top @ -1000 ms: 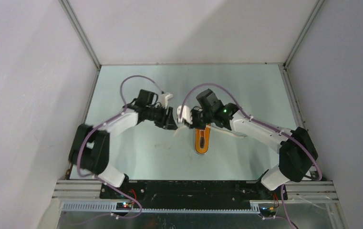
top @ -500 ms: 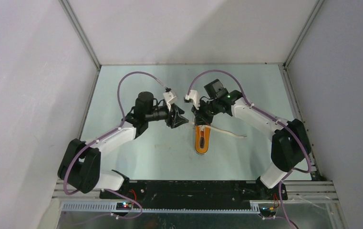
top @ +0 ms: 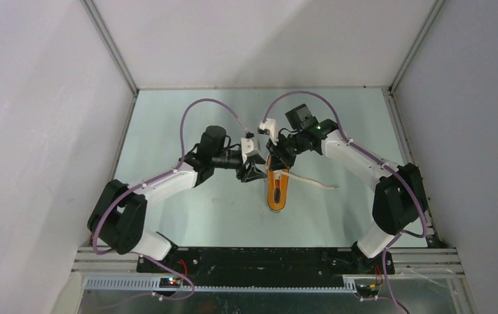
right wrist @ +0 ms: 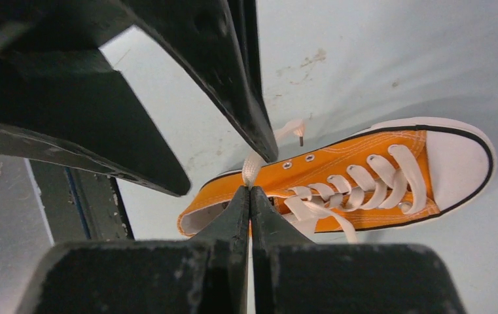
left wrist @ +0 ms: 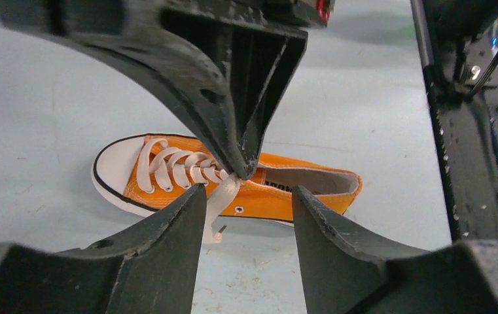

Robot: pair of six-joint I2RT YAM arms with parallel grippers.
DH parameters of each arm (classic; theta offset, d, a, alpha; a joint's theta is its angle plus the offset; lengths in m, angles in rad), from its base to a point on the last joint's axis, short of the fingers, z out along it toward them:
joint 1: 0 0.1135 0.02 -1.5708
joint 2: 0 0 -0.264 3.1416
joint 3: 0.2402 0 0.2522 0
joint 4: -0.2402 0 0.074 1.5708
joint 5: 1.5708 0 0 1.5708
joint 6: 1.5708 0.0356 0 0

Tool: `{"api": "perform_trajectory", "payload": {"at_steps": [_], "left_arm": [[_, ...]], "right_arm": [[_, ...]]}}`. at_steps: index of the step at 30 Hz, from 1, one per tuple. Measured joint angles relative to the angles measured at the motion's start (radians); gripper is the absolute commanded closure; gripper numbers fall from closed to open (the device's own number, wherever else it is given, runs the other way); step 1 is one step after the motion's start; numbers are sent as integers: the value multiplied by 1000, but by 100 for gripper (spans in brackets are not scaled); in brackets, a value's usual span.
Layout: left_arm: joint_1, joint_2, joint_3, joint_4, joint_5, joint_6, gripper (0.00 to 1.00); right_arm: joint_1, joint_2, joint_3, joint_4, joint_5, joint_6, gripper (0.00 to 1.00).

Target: Tie the shoes

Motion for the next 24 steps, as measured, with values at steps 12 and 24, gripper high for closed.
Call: {"api": "perform_trajectory", "payload": {"at_steps": [12, 24], "left_arm": [[-35, 64, 10, -29, -98, 156, 99], [-29, 72, 11, 13, -128, -23, 100]], "right_arm": [[-5, 0, 0, -35, -50, 0, 97], [-108, 23, 2, -35, -79, -6, 60]]}}
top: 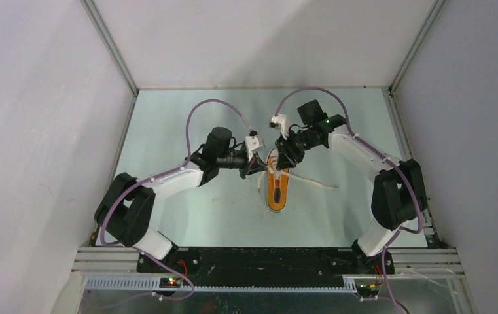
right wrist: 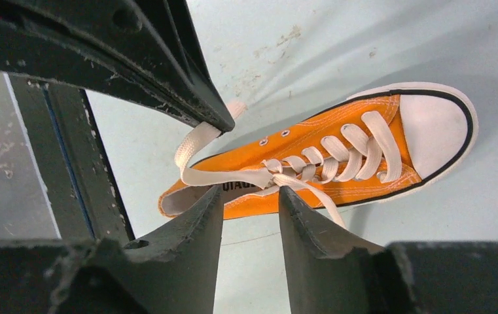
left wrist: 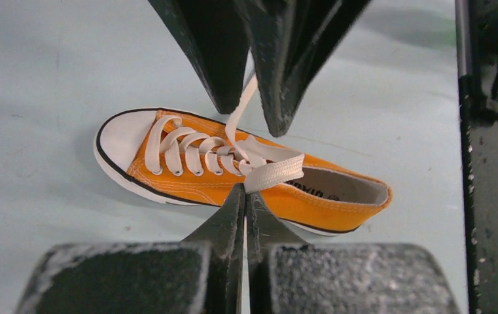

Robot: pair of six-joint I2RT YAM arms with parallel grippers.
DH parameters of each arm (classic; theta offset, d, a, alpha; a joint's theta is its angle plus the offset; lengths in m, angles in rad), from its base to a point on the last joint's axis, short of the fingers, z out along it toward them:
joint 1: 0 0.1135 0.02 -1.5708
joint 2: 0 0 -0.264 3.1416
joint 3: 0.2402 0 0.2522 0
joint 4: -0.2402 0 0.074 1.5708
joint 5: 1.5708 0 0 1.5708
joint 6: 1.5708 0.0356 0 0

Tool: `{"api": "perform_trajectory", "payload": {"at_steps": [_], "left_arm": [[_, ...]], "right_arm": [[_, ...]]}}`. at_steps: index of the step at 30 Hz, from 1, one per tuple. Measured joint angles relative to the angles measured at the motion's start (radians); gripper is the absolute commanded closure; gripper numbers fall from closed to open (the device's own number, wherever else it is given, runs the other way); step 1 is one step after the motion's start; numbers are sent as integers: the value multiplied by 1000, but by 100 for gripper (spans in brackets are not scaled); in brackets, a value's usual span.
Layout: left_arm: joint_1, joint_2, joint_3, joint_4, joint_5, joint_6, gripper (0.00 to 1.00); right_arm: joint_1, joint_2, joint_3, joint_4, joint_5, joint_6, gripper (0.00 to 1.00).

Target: Tie the shoes

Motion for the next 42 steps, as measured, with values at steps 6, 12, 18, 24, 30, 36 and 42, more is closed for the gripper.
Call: {"api": "perform_trajectory", "payload": {"at_steps": [6, 12, 18, 24, 30, 36, 42], "left_arm": [[13, 21, -3, 56, -1, -188, 100], [54, 61, -4, 121, 9, -367, 100], [89, 93, -4, 156, 14, -481, 100], [90, 93, -4, 164, 28, -518, 100], [91, 93, -8, 161, 28, -513, 83], [85, 87, -77, 192, 32, -433, 63], [37, 88, -122, 314, 19, -424, 50]], "right_arm": [[31, 10, 0, -18, 1, -106, 58], [72, 10, 0, -18, 26, -180, 60], [114, 10, 0, 13, 85, -198, 65], [141, 10, 0, 70, 142, -167, 92], [133, 10, 0, 92, 163, -127, 100], [77, 10, 13, 76, 136, -31, 100], [29, 22, 41, 56, 94, 148, 100]]}}
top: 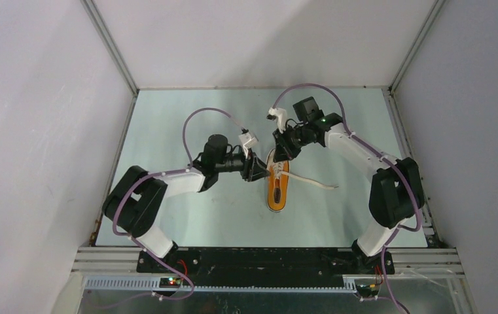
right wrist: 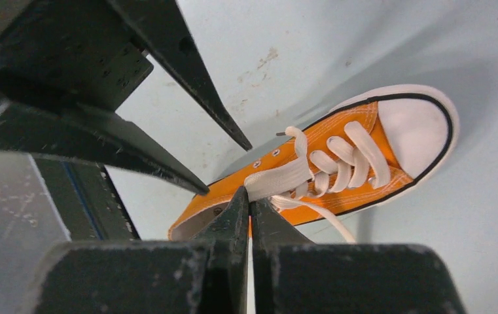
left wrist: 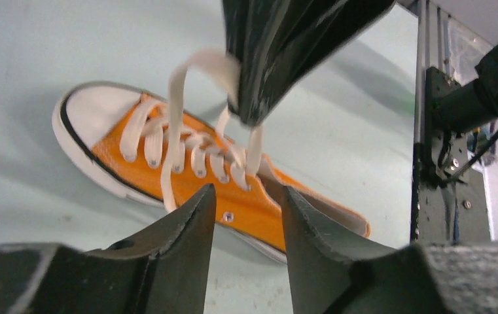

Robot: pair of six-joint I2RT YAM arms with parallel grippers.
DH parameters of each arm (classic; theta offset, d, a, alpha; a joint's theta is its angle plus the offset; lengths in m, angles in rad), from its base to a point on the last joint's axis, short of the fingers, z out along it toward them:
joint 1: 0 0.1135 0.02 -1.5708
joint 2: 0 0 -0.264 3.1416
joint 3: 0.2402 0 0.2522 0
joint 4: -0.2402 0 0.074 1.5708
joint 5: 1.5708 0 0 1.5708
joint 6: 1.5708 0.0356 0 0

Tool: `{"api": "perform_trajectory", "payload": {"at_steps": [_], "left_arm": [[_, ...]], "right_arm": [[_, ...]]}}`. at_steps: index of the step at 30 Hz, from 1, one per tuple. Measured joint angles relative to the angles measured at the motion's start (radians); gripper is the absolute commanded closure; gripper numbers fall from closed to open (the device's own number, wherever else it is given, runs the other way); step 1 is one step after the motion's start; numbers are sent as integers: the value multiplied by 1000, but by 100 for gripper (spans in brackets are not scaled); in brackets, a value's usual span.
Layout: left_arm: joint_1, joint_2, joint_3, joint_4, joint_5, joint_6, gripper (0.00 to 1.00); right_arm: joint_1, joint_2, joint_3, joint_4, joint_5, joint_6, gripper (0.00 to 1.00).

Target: Tie the shoes

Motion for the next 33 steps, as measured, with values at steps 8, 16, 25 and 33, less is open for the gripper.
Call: {"api": "perform_trajectory", "payload": {"at_steps": [8, 16, 25, 33], "left_arm": [[-18, 0, -14, 186, -71, -35, 26], [-22, 73, 54, 226, -69, -10, 24], [-45, 158, 115, 251, 5, 9, 40], [-48, 181, 90, 252, 48, 23, 56]], "right_arm": [[-10, 21, 5, -9, -27, 120, 100], [-28, 21, 6, -8, -34, 172, 100], [-34, 21, 6, -6, -37, 204, 100], [-50, 21, 5, -1, -42, 224, 100]]}}
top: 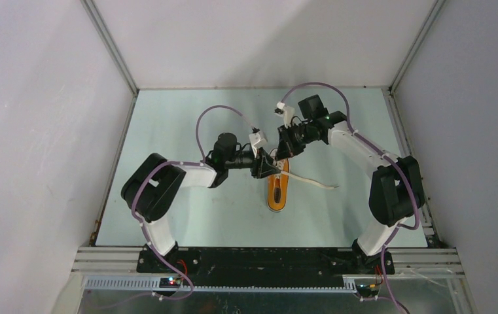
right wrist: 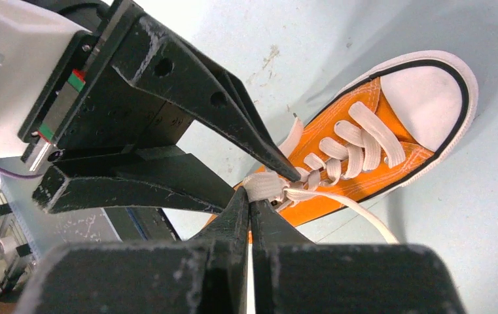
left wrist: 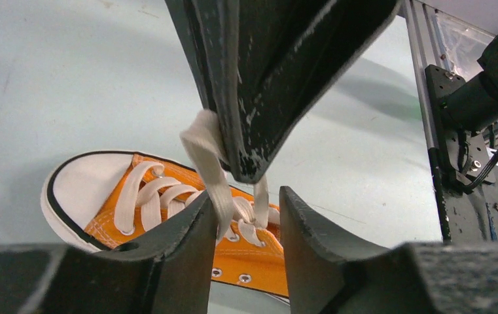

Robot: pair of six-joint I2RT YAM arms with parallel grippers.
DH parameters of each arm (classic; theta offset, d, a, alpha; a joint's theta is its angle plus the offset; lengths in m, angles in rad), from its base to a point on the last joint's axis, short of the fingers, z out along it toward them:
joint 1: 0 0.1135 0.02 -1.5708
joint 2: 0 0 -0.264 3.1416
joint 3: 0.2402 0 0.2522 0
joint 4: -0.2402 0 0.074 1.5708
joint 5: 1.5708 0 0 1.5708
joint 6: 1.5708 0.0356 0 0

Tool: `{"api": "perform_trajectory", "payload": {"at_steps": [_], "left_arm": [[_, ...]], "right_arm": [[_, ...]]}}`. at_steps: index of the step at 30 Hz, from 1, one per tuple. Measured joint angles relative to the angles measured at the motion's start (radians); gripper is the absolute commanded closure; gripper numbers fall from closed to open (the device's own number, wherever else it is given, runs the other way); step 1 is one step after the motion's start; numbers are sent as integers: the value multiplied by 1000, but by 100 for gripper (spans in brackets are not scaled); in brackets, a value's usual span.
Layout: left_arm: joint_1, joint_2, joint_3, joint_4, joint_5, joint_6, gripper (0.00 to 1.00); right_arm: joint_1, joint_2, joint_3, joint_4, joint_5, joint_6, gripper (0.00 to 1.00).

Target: Tie the shoes

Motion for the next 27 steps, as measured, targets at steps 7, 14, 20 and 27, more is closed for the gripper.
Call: {"api": "perform_trajectory", "payload": {"at_steps": [7, 14, 20, 27], "left_arm": [[0, 8, -17, -2, 2, 3, 61], [0, 25, -17, -2, 1, 9, 56], [-8, 36, -17, 9, 0, -1, 59], [-31, 38, -16, 21, -11, -2, 63]], "right_arm": [[-10, 0, -2, 3, 0, 15, 100], [-13, 0, -18, 11, 0, 26, 100], [-23, 0, -33, 26, 0, 54, 100], [-39, 0, -35, 37, 0, 86, 100]]}}
